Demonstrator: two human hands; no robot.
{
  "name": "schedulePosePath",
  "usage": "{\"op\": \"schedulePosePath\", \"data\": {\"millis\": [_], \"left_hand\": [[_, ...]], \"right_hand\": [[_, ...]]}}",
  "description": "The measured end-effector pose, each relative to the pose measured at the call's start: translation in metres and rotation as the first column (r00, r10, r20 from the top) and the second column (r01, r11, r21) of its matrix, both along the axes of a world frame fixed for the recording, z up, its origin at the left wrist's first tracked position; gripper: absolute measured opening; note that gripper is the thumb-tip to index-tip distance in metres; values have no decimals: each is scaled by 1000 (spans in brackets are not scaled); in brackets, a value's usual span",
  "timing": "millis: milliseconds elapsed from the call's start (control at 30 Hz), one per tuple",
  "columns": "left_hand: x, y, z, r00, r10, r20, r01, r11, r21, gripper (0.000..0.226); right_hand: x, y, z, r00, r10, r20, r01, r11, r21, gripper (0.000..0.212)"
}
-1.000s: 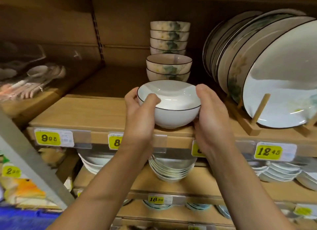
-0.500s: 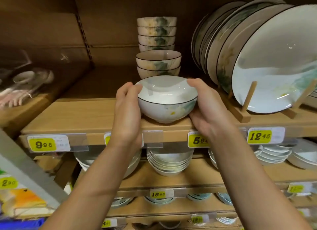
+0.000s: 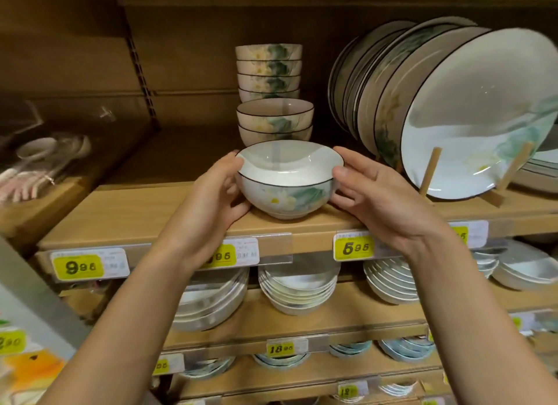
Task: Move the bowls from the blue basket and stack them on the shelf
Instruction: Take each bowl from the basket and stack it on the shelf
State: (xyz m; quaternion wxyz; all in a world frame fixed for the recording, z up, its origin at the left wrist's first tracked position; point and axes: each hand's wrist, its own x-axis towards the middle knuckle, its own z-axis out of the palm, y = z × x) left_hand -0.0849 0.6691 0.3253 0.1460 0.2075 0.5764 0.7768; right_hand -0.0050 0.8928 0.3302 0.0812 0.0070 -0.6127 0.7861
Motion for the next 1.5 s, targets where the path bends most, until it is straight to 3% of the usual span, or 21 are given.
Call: {"op": "schedulePosePath", "data": {"millis": [67, 167, 267, 333, 400, 433, 500, 633, 867, 1067, 1500], "left_hand": [[-4, -8, 0, 992, -111, -58, 106, 991, -80, 71], [-6, -9, 7, 985, -116, -129, 102, 988, -114, 83], [-8, -10, 21, 973, -100, -208, 83, 992, -90, 72], [-8, -10, 33, 970, -50, -237, 41, 998, -42, 65], [-10, -7, 47, 972, 16, -234, -16, 1000, 3, 78], [-11, -6, 54, 971, 32, -237, -29, 999, 16, 83], [-15, 0, 67, 962, 78, -261, -72, 997, 34, 73], [-36, 15, 85, 952, 172, -254, -148, 983, 111, 56], [-92, 39, 90, 904, 170, -392, -207, 977, -54, 24], [-114, 41, 81, 872, 131, -473, -253, 945, -206, 45], [-137, 48, 46, 886, 58, -460, -222, 924, -310, 47]], "right_hand": [[2, 1, 1, 999, 44, -10, -43, 998, 50, 91], [-2, 2, 4, 996, 47, -80, -41, 997, 72, 92], [-7, -1, 16, 988, 36, -148, -31, 999, 36, 98], [-12, -3, 27, 974, 35, -225, -25, 999, 45, 80], [-17, -6, 40, 957, 10, -288, 4, 999, 47, 59], [-20, -7, 47, 953, -14, -303, 23, 999, 27, 60], [-25, -10, 60, 944, -61, -325, 68, 998, 8, 57], [-49, -13, 79, 927, -94, -363, 76, 995, -65, 19], [-110, -8, 87, 923, -110, -370, 138, 989, 51, 26], [-138, 7, 70, 933, -86, -349, 182, 950, 253, 37], [-153, 14, 43, 958, -72, -277, 167, 927, 336, 41]]}}
